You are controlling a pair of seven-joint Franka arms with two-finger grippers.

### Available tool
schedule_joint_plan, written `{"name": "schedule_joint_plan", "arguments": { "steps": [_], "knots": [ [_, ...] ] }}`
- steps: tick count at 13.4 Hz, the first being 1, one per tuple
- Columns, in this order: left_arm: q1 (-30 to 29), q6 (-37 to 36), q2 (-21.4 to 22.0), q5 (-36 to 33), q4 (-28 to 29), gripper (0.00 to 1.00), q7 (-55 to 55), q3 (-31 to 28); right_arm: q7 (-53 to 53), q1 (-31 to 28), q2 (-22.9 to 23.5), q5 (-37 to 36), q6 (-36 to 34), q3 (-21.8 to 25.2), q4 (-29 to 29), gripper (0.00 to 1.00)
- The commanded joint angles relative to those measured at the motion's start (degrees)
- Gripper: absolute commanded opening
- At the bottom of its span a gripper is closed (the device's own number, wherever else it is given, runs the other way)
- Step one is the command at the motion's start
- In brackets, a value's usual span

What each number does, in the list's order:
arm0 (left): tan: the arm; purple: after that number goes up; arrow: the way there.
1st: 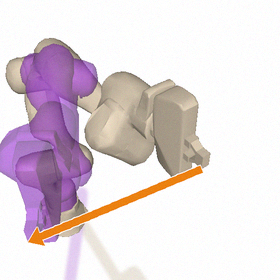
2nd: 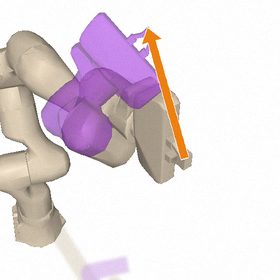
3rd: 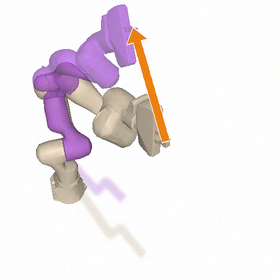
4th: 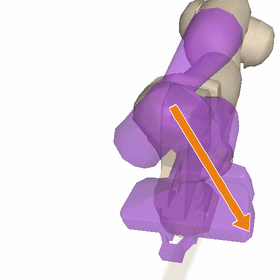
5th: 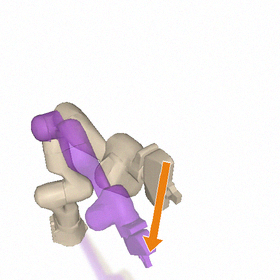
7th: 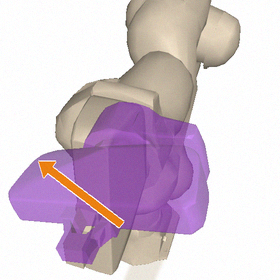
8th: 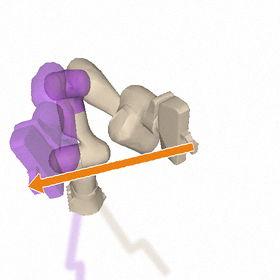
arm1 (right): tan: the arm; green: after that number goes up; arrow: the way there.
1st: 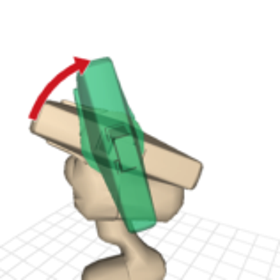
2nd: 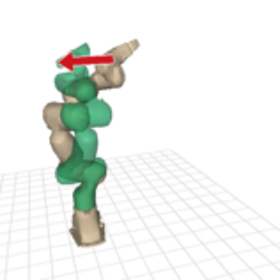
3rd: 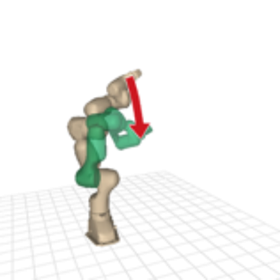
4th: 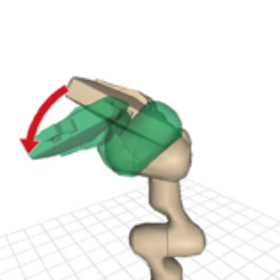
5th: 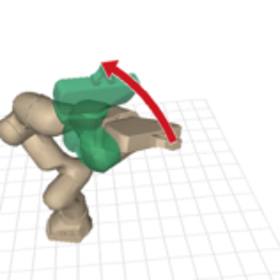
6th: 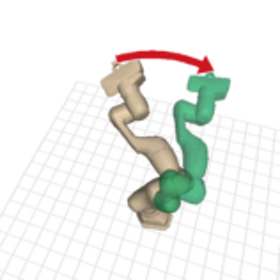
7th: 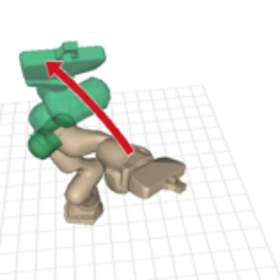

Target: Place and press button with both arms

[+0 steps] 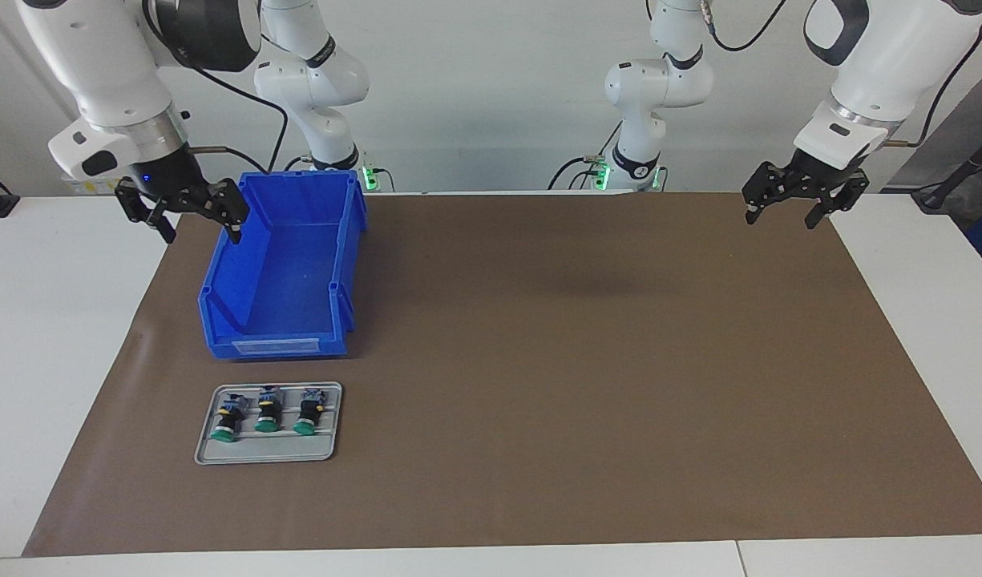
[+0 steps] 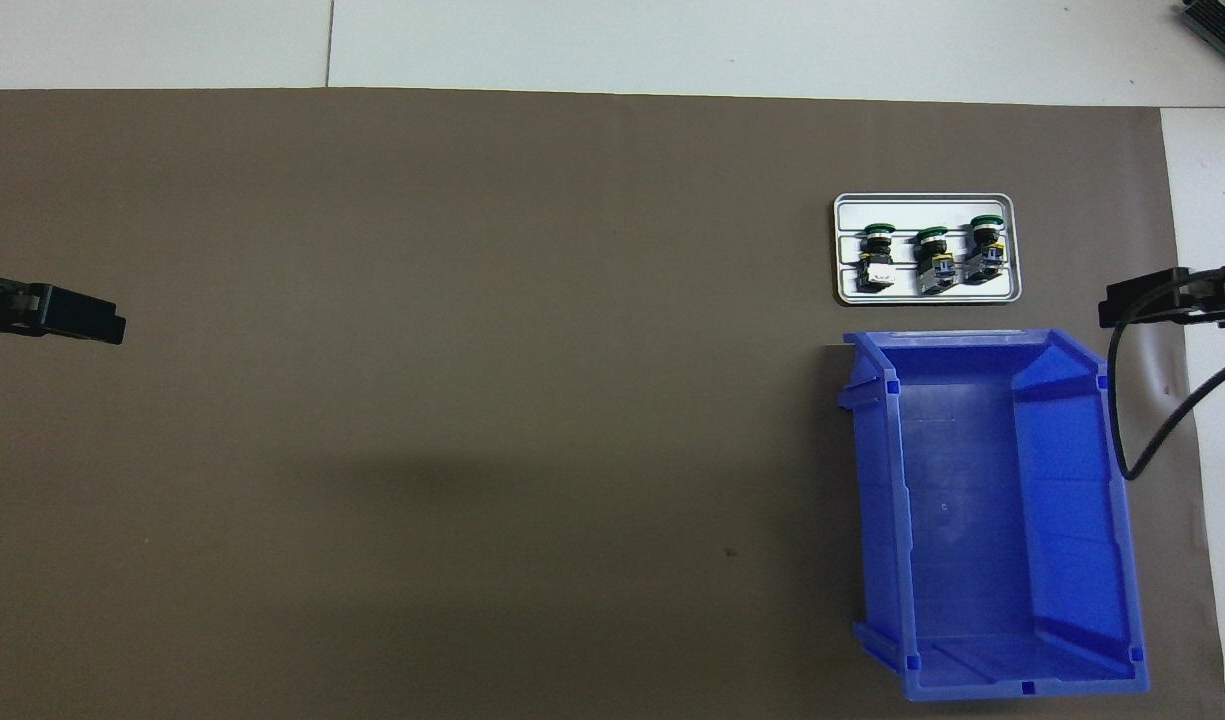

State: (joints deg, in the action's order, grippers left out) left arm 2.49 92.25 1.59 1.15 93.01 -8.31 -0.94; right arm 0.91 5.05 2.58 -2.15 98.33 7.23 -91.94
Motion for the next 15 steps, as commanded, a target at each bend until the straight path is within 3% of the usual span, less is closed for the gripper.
{"name": "schedule_joint_plan", "arguments": {
  "steps": [1, 7, 11, 15],
  "knots": [
    [-0.47, -0.49, 0.69, -1.06, 0.59, 1.00, 0.58, 0.41, 0.32, -0.39, 7.68, -0.13, 6.49, -0.37, 2.02, 1.00],
    [-0.55, -0.49, 0.70, -1.06, 0.59, 1.00, 0.58, 0.41, 1.02, -0.66, 20.96, 2.41, 24.51, -0.46, 1.15, 1.00],
    [-0.55, -0.49, 0.69, -1.06, 0.68, 1.00, 0.58, 0.41, 4.08, -1.09, 23.08, 4.87, 33.74, -0.46, -5.34, 1.00],
    [-0.55, -0.49, 0.69, -1.06, 0.68, 1.00, 0.58, 0.41, 4.80, -0.57, 25.02, 8.39, 35.79, -0.46, -6.15, 1.00]
  ]
}}
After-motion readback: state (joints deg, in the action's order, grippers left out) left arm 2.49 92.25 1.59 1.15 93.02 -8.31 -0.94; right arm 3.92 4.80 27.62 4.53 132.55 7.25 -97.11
